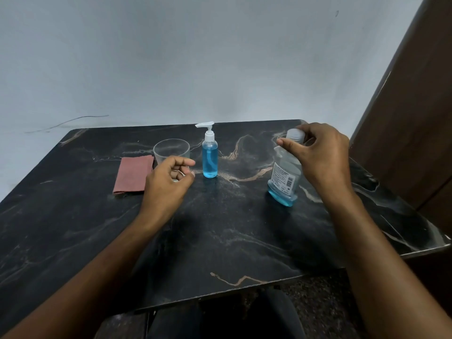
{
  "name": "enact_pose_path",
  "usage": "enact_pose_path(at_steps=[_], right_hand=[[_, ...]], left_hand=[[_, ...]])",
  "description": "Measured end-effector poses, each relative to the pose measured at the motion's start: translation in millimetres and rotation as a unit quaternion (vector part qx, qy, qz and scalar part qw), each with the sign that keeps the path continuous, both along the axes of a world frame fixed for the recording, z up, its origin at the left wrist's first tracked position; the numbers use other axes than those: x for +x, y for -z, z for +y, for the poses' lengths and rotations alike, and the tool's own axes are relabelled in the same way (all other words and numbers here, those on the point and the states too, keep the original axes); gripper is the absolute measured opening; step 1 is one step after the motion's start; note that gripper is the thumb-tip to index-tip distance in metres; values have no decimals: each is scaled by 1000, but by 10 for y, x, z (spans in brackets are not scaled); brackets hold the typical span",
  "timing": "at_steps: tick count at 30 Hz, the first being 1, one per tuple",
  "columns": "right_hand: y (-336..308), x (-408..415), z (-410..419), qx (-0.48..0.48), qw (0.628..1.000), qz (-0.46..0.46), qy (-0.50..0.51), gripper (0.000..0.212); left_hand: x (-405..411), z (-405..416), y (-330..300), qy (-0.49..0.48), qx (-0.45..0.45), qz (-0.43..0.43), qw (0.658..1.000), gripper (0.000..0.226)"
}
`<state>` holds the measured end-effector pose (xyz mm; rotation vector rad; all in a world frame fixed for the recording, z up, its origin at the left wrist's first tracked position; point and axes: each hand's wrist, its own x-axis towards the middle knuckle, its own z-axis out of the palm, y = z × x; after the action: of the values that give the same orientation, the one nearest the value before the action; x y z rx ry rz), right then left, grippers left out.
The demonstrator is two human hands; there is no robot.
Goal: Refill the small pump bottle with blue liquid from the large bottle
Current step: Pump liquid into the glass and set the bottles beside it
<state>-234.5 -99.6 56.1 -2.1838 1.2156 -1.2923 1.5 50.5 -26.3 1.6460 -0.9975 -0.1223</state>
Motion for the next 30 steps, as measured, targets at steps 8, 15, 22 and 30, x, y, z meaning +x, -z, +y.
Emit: enact_pose_path(at_steps=[8,15,22,30], right_hand=[[-59,293,-163,18,998,-32,-49,42],[-51,755,-288,9,996,-37,-82,43],[-30,1021,-402,32,995,4,-90,50],[-10,1129,-497,14,993,62,-96,50]], left_hand=[[28,29,24,-2,10,5,1000,22],[95,82,14,-15,10,23,1000,23],[199,162,49,-38,12,20,999,21],[339,254,76,-103,16,46,994,23]])
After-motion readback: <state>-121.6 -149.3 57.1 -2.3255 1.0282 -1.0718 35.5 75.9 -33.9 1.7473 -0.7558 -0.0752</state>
